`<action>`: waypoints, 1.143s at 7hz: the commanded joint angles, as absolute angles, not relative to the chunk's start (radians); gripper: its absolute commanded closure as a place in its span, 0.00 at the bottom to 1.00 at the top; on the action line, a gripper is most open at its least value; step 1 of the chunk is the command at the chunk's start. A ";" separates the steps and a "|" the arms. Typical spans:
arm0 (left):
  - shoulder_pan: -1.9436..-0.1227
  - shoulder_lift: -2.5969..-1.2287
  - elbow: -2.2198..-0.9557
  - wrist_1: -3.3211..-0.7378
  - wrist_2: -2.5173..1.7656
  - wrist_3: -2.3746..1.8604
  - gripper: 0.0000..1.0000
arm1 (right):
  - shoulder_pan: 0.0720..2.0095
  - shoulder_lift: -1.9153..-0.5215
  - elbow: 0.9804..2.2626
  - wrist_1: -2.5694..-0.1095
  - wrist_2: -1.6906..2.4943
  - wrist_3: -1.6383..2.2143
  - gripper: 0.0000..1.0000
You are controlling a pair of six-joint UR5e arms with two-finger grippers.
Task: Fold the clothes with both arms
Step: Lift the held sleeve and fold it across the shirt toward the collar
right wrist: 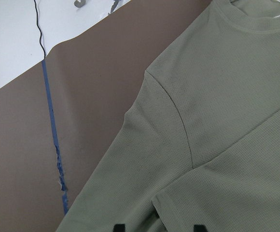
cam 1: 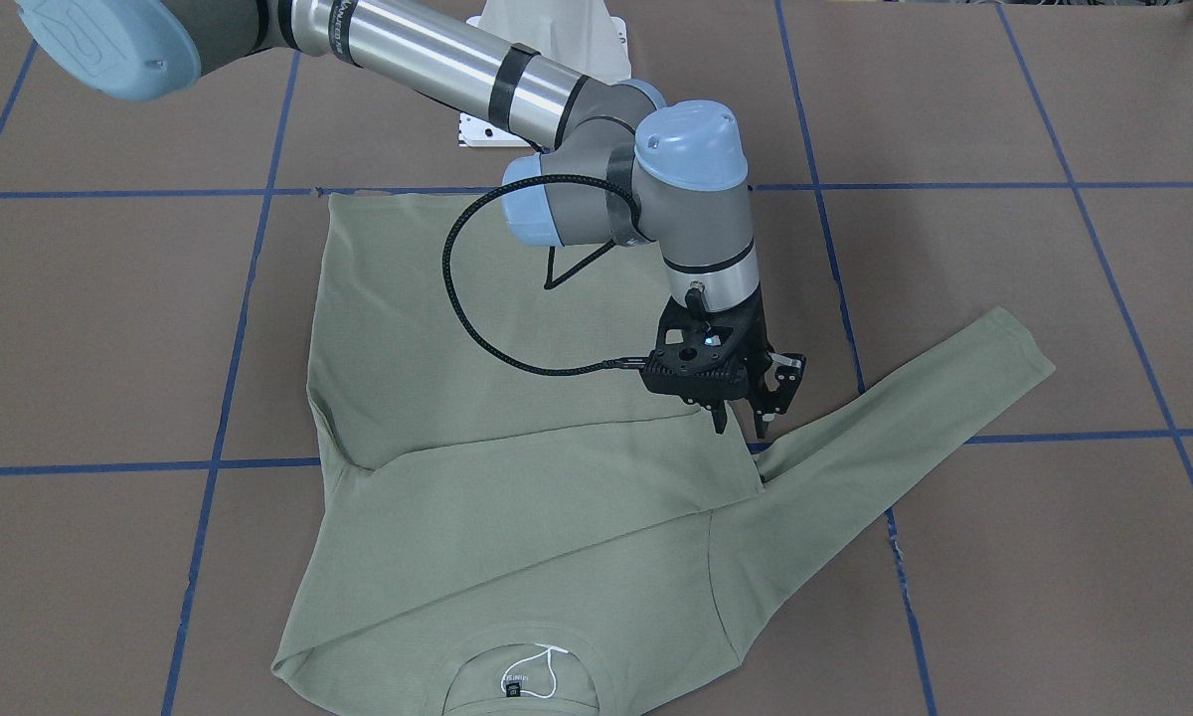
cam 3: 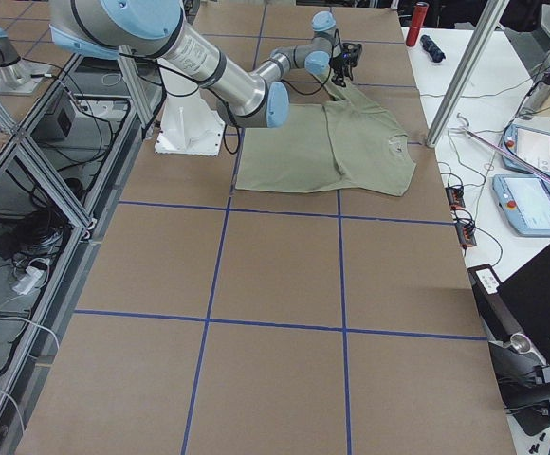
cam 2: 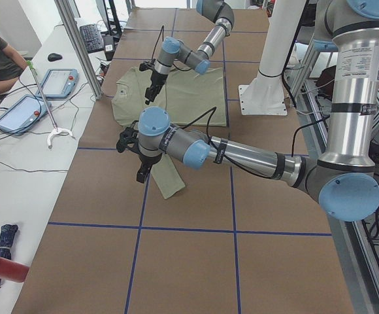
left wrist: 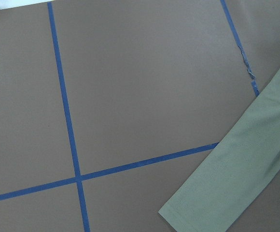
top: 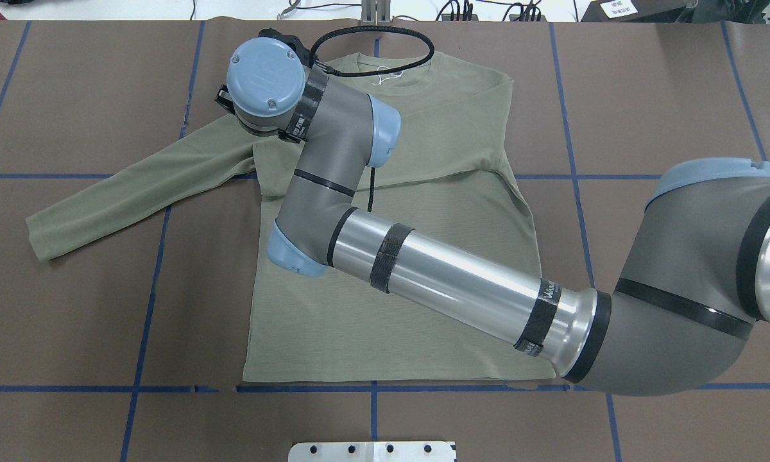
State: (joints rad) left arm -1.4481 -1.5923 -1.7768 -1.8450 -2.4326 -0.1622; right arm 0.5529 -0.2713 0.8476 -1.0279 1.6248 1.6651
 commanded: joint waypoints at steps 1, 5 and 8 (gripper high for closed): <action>-1.370 -1.583 -1.717 -1.958 -2.430 -0.282 0.00 | 0.578 -0.320 0.964 -1.031 1.634 1.725 0.00; -1.158 -1.580 -1.386 -2.375 -2.416 -0.620 0.01 | 0.682 -0.682 1.361 -1.034 1.782 1.718 0.00; -1.152 -1.577 -1.350 -2.422 -2.415 -0.621 0.04 | 0.675 -0.736 1.426 -1.037 1.775 1.718 0.00</action>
